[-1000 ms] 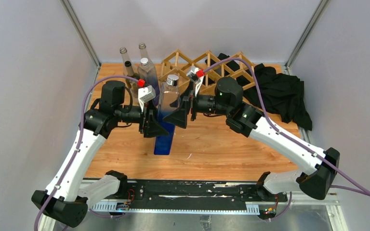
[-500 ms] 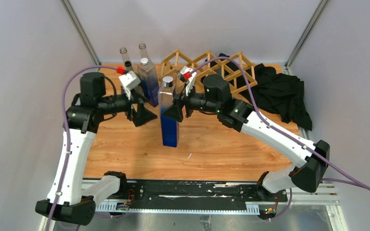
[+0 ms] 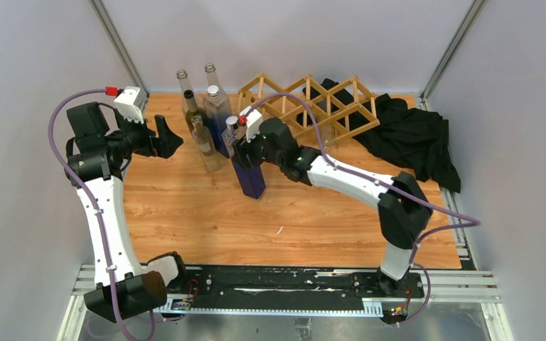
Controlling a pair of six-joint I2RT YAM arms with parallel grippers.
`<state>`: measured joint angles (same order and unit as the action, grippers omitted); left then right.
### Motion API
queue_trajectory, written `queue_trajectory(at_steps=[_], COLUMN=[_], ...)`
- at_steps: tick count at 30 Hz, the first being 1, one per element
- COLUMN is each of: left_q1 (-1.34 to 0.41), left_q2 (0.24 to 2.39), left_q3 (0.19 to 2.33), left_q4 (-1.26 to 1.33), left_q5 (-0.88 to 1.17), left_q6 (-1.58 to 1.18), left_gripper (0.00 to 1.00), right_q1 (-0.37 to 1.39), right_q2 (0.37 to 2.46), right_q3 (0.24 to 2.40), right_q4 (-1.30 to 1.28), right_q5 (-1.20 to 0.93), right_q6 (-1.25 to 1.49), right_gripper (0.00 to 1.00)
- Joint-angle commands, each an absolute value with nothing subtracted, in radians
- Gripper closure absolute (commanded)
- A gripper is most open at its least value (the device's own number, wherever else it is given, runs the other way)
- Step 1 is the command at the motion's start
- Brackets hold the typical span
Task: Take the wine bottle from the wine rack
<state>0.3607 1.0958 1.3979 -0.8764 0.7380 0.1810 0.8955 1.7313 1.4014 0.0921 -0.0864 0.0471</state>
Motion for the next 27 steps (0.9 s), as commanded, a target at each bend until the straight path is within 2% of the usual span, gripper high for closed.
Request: queue_trajectory(at_steps=[1, 12, 23, 25, 27], left_q1=[0.371, 0.372, 0.372, 0.372, 0.372], left_q2=[1.08, 1.069, 1.077, 1.076, 1.073], left_q3=[1.404, 1.396, 1.388, 1.386, 1.377], left_q4=[-0.862, -0.862, -0.861, -0.862, -0.861], left_q5=[0.694, 0.728, 0.747, 0.748, 0.749], left_q6=[0.157, 0.176, 0.186, 0.188, 0.192], left_gripper=[0.0, 0.0, 0.0, 0.0, 0.0], right_q1=[0.899, 0.899, 0.939, 0.944, 0.948], right_q2=[1.778, 1.983, 2.106, 2.116, 2.115], right_q3=[1.527, 1.608, 1.668, 1.68, 1.686], right_q4=[0.414, 0.651, 0.698, 0.684, 0.658], right_q5=[-0.003, 0.153, 0.222, 0.226, 0.226], right_q6=[0.035, 0.041, 0.019, 0.013, 0.012], right_gripper=[1.0, 1.0, 1.0, 0.92, 0.73])
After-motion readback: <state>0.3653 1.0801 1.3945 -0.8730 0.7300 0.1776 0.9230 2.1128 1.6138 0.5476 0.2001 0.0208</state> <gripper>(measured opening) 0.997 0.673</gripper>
